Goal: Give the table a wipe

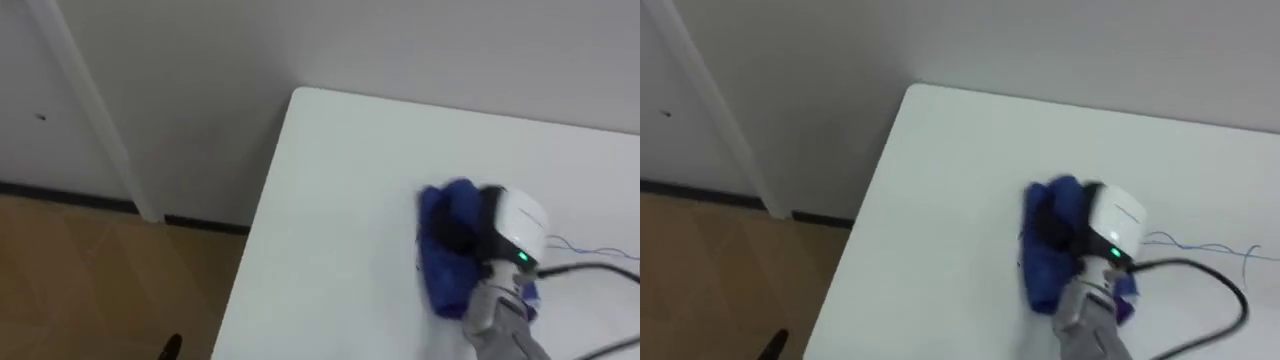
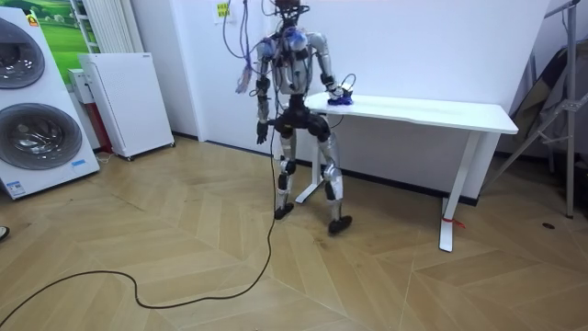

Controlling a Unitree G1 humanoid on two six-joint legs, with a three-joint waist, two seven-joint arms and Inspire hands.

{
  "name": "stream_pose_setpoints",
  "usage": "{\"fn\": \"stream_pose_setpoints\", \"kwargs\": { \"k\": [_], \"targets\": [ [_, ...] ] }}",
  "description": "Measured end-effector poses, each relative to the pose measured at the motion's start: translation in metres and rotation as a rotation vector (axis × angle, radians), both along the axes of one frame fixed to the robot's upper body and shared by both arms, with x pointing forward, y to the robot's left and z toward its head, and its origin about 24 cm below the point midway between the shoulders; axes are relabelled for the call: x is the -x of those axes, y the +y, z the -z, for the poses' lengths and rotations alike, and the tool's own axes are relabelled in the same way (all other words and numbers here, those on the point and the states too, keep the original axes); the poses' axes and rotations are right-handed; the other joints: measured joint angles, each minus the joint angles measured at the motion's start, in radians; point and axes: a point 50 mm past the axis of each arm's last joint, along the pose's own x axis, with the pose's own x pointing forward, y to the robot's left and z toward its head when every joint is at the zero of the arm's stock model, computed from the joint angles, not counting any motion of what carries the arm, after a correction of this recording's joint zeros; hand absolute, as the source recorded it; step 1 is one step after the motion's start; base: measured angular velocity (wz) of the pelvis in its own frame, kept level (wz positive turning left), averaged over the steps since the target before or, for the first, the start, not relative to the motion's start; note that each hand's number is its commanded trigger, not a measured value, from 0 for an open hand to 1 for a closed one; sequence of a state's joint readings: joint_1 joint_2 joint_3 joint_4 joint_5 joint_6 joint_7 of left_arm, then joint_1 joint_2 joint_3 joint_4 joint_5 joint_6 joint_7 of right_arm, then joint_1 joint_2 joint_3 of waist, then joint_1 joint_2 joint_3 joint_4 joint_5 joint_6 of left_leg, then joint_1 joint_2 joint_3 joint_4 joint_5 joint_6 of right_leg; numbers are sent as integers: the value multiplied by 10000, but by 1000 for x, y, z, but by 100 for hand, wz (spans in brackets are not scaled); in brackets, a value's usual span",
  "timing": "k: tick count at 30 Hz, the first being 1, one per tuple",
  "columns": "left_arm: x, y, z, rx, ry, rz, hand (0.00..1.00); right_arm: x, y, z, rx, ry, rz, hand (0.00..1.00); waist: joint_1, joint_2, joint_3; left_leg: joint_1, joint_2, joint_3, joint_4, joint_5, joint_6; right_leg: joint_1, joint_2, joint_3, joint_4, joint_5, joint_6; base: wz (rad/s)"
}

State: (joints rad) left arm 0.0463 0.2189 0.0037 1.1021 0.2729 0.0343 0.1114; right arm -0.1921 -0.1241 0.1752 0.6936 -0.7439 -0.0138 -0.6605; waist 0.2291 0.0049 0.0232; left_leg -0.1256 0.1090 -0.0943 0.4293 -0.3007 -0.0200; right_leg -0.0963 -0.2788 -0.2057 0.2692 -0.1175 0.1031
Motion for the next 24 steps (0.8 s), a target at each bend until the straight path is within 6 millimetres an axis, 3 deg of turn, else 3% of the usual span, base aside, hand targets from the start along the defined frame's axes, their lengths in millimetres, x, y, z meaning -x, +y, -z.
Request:
{"fn": "stream_pose_setpoints", "kwargs": {
  "k": [1,2,3,4,5,6,7,8,9,10,11,12,13,14,15,17,18,19,20,21,22,23,24],
  "targets": [
    [4,4,0,-33,139,39,0,1,2,0,-128,-107,-199,100,-199,-100,-17,-88,5,-737,-85,61,-249,185,3,62,-581,333,51,91],
    [7,8,-1,-136,227,24,0,7,3,4,-327,-157,-353,100,-358,-260,-59,-4,80,-1107,-279,155,-526,320,-19,53,-776,559,39,93],
    [8,9,-2,-178,234,31,0,10,2,6,-405,-193,-406,100,-401,-311,-69,80,173,-1223,-397,167,-689,355,57,21,-810,623,76,87],
    [15,14,-3,-300,306,14,0,17,3,9,-485,-287,-507,100,-459,-414,-76,291,416,-1226,-612,208,-1063,444,214,-185,-725,822,88,62],
    [19,18,-3,-349,302,-135,0,22,1,11,-464,-322,-480,100,-516,-469,-79,389,568,-1041,-710,243,-1288,451,236,-468,-481,609,536,79],
    [29,21,-3,-412,418,-414,0,34,-8,17,-275,-334,-309,100,-748,-370,-195,513,1109,-464,-915,512,-1661,526,545,-865,218,-21,609,102],
    [42,26,-3,-495,584,-766,0,51,-24,23,-126,-272,167,100,-1146,-346,-235,543,1507,456,-1138,1043,-1761,659,697,-1232,605,-554,417,106],
    [49,28,-3,-542,690,-975,0,61,-34,26,-4,-188,529,100,-1231,-393,-276,622,1617,878,-1300,1307,-1799,725,737,-1340,679,-781,347,104],
    [58,28,-2,-588,907,-1128,0,80,-57,29,340,-40,1383,100,-1387,-461,-292,776,1695,1509,-1506,1727,-1720,920,790,-1631,826,-1035,197,73],
    [68,24,0,-508,1173,-1104,0,96,-82,29,721,149,2202,100,-1480,-530,-248,816,1681,2141,-1537,1957,-1666,1049,844,-1826,830,-1131,69,74],
    [78,20,2,-388,1362,-1148,0,114,-100,30,965,437,2860,100,-1508,-428,-297,871,1584,2530,-1538,1965,-1649,1190,954,-2015,704,-1166,-33,52],
    [82,19,2,-363,1422,-1147,0,122,-106,32,971,606,3173,100,-1514,-414,-345,905,1534,2707,-1535,1960,-1641,1236,993,-2090,709,-1198,-84,38],
    [86,19,1,-334,1482,-1135,0,131,-113,34,861,806,3671,100,-1460,-429,-338,1029,1508,2980,-1490,1890,-1514,1340,1095,-2136,738,-1307,-159,18],
    [86,17,2,-248,1542,-1132,0,130,-113,35,671,980,3847,100,-1416,-428,-333,1047,1359,3010,-1282,1790,-1344,1359,1152,-2140,767,-1349,-192,7],
    [86,14,3,-182,1571,-1075,0,123,-112,34,592,947,3766,100,-1410,-301,-376,1044,1277,3020,-1161,1718,-1252,1351,1181,-2120,764,-1330,-233,-10],
    [81,3,7,275,1595,-730,0,101,-107,29,330,1059,3505,100,-1307,-106,-311,1098,882,3006,-820,1353,-940,1246,1295,-1838,763,-1255,-446,-23],
    [80,0,8,350,1571,-734,0,96,-103,29,189,1071,3467,100,-1196,-85,-290,1166,773,3001,-814,1270,-863,1156,1370,-1559,768,-1212,-510,-69],
    [78,-5,9,504,1512,-742,0,83,-97,25,195,1083,3241,100,-835,83,-282,1287,592,2972,-818,1089,-737,912,1499,-1051,777,-1088,-612,-87],
    [77,-7,10,574,1494,-752,0,75,-93,22,225,1061,2973,100,-687,153,-266,1315,525,2947,-852,1024,-701,763,1600,-854,784,-1010,-664,-134],
    [76,-11,11,661,1469,-754,0,55,-77,13,137,928,2125,100,-376,330,-254,1297,451,2905,-984,983,-684,393,1713,-464,799,-795,-751,-135],
    [74,-13,11,774,1410,-864,0,37,-53,5,217,817,929,100,-212,445,-211,1223,354,2824,-1207,920,-711,101,1743,-321,751,-580,-765,-129],
    [72,-13,11,783,1419,-850,0,29,-40,1,281,722,290,100,-137,450,-237,1194,298,2818,-1303,924,-707,12,1744,-283,718,-455,-775,-105],
    [69,-14,11,823,1411,-867,0,18,-10,-6,188,489,-942,100,-14,496,-164,1175,164,2719,-1494,958,-659,-208,1749,-235,686,-260,-755,-65]
  ]
}}
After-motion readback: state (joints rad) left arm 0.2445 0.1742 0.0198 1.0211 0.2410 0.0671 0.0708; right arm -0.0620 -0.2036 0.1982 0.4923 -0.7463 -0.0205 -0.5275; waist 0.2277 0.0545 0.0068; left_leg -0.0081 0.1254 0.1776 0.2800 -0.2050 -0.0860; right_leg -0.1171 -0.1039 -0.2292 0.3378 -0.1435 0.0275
